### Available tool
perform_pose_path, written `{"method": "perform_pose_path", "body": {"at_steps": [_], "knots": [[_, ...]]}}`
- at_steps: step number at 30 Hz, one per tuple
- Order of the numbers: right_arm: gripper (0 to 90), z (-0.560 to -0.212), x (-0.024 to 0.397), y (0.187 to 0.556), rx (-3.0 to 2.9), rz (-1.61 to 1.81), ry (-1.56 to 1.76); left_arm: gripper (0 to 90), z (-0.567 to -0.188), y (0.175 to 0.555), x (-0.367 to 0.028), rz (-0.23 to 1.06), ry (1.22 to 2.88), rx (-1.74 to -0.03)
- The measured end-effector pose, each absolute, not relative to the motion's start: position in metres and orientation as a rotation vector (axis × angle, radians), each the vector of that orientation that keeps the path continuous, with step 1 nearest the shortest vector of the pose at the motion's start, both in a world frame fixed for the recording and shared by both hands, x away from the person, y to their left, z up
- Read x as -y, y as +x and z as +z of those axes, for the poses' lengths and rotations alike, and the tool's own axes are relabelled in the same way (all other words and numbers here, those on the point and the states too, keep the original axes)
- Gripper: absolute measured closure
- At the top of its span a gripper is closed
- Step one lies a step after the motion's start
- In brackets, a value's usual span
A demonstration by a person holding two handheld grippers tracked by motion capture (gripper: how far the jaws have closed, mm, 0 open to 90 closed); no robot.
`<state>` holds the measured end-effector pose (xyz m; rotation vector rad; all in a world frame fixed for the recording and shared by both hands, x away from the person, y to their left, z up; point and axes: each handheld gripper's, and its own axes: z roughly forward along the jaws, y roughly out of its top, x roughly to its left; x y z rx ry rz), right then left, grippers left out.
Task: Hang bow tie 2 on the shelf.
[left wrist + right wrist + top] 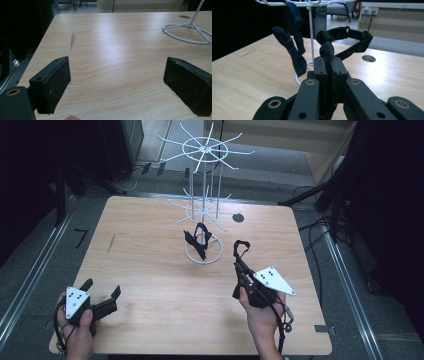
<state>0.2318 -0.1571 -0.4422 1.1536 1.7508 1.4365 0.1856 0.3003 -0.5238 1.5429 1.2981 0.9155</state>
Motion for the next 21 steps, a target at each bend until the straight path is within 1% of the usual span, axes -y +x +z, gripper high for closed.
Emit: {"method": "perform_pose_path", "body": {"at_steps": [21], "knots": [[86.4, -0.422, 0.149, 0.237, -1.735, 1.47, 1.119, 8.1, -0.524, 0.186, -0.3, 0.914, 1.544, -1.298]]}}
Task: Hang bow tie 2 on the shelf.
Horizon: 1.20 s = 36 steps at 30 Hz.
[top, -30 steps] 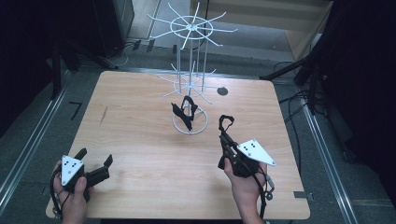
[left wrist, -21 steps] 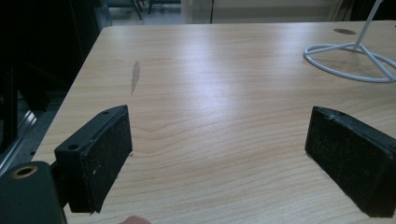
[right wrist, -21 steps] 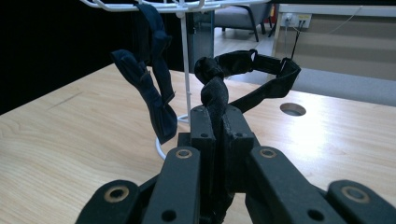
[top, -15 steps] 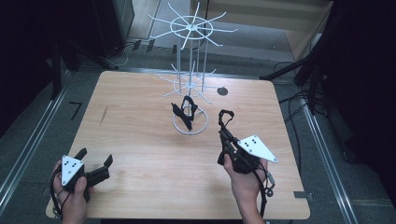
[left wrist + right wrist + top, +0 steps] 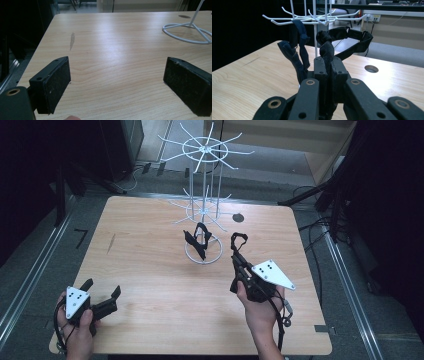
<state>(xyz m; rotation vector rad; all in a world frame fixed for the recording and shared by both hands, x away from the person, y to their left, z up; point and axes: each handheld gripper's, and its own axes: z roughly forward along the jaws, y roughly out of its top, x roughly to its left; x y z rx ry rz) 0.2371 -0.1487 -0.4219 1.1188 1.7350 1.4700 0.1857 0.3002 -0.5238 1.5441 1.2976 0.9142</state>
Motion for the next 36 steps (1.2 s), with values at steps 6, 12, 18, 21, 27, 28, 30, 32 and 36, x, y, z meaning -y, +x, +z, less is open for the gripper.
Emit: {"method": "perform_pose_path", "body": {"at_steps": [6, 12, 18, 21, 27, 28, 30, 32, 36], "knots": [[86.4, -0.418, 0.146, 0.238, -1.734, 1.474, 1.106, 8.1, -0.524, 0.186, -0.3, 0.915, 1.545, -1.297], [86.4, -0.412, 0.143, 0.238, -1.732, 1.481, 1.091, 8.1, -0.524, 0.186, -0.3, 0.914, 1.545, -1.299], [86.4, -0.408, 0.139, 0.239, -1.733, 1.487, 1.079, 8.1, -0.524, 0.186, -0.3, 0.912, 1.545, -1.299], [86.4, -0.407, 0.136, 0.24, -1.736, 1.489, 1.072, 8.2, -0.524, 0.186, -0.3, 0.912, 1.545, -1.299], [86.4, -0.402, 0.131, 0.24, -1.736, 1.494, 1.059, 8.2, -0.524, 0.186, -0.3, 0.915, 1.548, -1.298], [86.4, -0.401, 0.131, 0.241, -1.736, 1.493, 1.053, 8.1, -0.524, 0.186, -0.3, 0.915, 1.548, -1.297], [86.4, -0.401, 0.129, 0.242, -1.739, 1.496, 1.054, 8.1, -0.524, 0.186, -0.3, 0.914, 1.549, -1.298], [86.3, -0.401, 0.128, 0.243, -1.74, 1.494, 1.051, 8.1, -0.524, 0.186, -0.3, 0.915, 1.549, -1.298], [86.4, -0.401, 0.126, 0.246, -1.746, 1.492, 1.059, 8.1, -0.524, 0.186, -0.3, 0.914, 1.547, -1.299]]}}
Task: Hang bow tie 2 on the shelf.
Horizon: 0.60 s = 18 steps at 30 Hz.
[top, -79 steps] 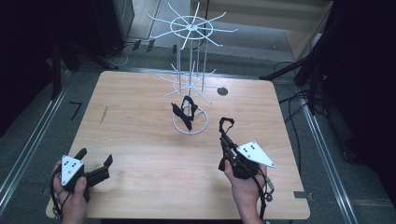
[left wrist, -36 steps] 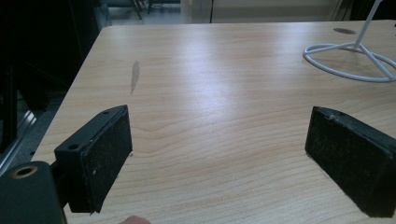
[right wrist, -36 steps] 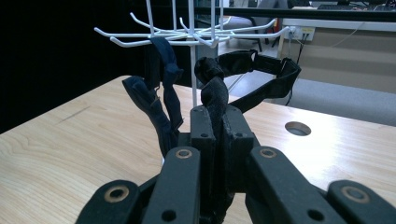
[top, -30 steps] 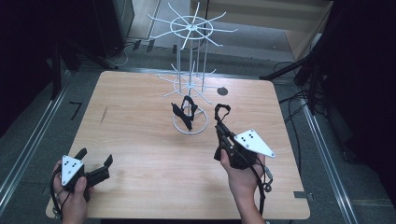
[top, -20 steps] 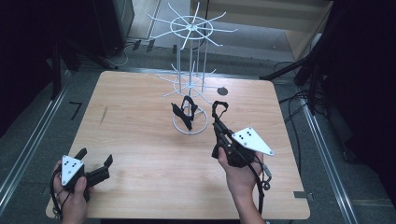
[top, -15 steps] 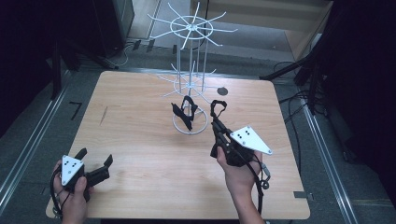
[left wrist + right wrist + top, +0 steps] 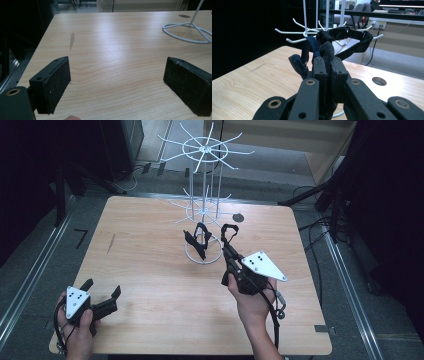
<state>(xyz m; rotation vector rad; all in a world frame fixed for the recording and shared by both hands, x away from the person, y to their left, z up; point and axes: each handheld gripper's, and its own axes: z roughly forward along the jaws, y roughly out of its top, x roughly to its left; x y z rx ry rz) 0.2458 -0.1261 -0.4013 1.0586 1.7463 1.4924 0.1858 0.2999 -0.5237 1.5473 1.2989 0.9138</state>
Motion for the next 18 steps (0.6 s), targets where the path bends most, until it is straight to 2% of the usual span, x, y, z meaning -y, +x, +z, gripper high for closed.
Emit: {"method": "perform_pose_path", "body": {"at_steps": [18], "knots": [[86.3, -0.402, 0.117, 0.258, -1.763, 1.474, 1.064, 8.1, -0.524, 0.186, -0.3, 0.915, 1.546, -1.298]]}}
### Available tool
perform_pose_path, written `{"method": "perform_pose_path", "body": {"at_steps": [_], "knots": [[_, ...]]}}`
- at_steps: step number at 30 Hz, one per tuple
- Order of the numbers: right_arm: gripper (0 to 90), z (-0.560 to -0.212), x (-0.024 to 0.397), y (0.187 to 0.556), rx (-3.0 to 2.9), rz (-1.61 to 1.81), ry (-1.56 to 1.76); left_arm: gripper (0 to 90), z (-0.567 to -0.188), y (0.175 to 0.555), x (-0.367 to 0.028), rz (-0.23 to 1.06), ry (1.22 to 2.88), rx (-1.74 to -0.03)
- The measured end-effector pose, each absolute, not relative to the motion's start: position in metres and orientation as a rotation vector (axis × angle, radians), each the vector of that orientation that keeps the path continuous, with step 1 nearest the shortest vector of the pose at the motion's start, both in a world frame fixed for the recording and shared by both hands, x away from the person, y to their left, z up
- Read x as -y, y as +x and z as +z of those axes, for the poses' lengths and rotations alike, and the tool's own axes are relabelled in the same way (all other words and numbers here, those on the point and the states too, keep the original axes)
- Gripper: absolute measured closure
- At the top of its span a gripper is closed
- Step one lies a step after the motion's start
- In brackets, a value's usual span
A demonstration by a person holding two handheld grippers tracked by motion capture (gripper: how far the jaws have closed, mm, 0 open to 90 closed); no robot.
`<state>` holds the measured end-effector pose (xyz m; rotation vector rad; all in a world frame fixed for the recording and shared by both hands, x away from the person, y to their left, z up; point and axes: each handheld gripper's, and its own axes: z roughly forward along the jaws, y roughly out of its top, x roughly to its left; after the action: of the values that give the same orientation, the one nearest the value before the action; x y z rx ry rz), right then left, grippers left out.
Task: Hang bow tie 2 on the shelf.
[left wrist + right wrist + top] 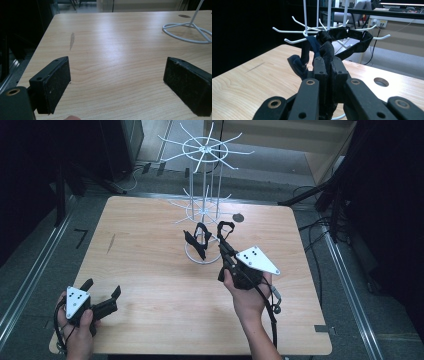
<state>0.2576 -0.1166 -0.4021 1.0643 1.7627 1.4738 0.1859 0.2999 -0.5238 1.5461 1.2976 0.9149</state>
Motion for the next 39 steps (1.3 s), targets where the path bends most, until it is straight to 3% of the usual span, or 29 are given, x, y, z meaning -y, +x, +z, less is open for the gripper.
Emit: {"method": "perform_pose_path", "body": {"at_steps": [39], "knots": [[86.3, -0.421, 0.104, 0.294, -1.825, 1.424, 1.107, 8.1, -0.524, 0.186, -0.3, 0.914, 1.544, -1.297]]}}
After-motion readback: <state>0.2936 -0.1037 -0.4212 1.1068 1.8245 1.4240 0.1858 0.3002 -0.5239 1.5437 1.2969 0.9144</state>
